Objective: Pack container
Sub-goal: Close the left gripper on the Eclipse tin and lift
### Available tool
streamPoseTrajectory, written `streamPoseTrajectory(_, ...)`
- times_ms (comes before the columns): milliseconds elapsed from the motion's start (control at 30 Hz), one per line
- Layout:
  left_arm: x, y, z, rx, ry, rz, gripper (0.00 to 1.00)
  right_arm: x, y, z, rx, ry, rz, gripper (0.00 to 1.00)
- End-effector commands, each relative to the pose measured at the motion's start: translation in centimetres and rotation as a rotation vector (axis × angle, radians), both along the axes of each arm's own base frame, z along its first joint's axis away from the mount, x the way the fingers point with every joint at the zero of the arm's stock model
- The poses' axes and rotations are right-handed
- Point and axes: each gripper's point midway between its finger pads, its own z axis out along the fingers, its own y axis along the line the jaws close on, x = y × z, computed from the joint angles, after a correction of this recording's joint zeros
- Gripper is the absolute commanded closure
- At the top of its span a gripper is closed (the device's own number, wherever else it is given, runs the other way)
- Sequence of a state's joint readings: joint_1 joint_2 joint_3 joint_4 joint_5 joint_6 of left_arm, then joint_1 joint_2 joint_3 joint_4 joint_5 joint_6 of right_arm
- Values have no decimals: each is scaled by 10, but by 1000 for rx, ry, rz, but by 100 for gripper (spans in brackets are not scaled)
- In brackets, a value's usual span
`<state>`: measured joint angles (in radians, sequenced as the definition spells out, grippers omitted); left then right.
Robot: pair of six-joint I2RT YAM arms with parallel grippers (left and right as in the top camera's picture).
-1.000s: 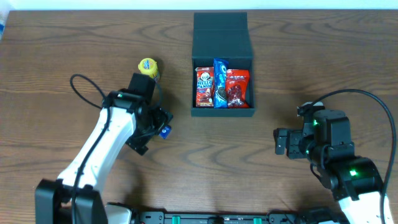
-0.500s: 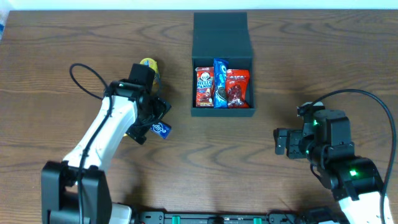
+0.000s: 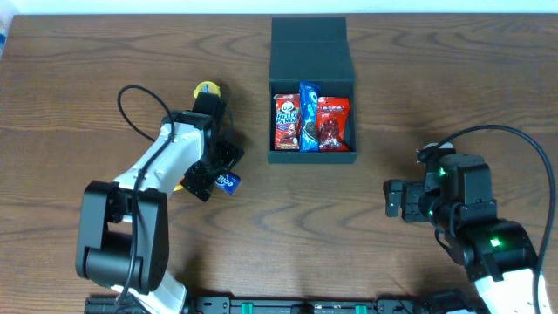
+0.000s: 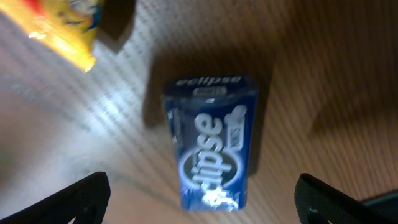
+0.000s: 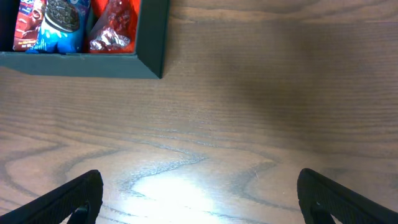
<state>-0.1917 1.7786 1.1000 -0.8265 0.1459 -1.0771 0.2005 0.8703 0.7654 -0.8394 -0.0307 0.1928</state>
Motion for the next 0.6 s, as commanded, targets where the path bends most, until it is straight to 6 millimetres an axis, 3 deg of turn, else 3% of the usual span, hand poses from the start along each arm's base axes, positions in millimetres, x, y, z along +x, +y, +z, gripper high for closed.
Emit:
streamPoseTrajectory(0, 4, 2, -6, 18, 8, 6, 4, 1, -2, 1, -5, -6, 4, 1)
streamPoseTrajectory(267, 11, 2, -17, 16, -33, -8, 4, 1, -2, 1, -5, -6, 4, 1)
streamPoseTrajectory(567, 3, 0, -28, 17, -29, -4, 4, 1, -1, 1, -4, -6, 4, 1)
